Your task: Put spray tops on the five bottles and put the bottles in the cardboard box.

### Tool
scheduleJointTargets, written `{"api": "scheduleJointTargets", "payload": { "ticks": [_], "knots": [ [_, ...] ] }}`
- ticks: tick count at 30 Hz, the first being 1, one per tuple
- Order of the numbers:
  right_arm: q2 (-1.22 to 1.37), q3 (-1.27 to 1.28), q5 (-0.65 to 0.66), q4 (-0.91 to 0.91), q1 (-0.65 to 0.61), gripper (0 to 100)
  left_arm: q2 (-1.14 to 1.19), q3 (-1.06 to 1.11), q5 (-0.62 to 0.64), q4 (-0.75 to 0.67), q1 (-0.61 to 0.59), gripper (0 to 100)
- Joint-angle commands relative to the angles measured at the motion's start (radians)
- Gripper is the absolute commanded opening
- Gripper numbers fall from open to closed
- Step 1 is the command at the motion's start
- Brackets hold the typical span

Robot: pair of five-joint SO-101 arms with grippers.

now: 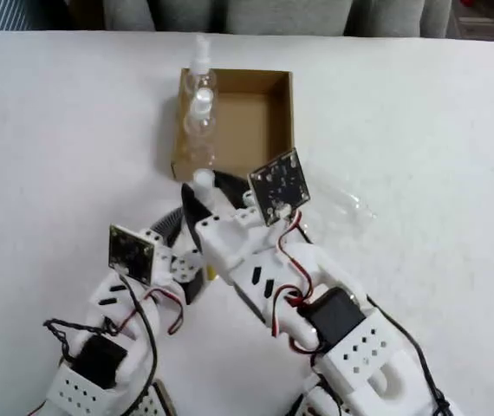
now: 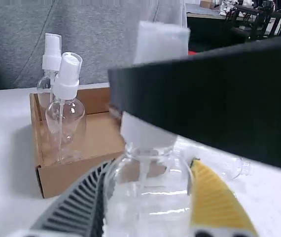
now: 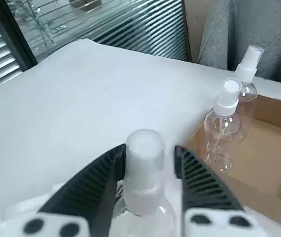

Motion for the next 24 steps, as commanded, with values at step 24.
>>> {"api": "scheduleJointTargets", "payload": {
  "ticks": [24],
  "knots": [
    [-0.12, -0.183, 0.114, 0.466, 0.17, 22.5, -0.013, 0.055, -0.081, -0.133, -0.018, 2]
  ]
}}
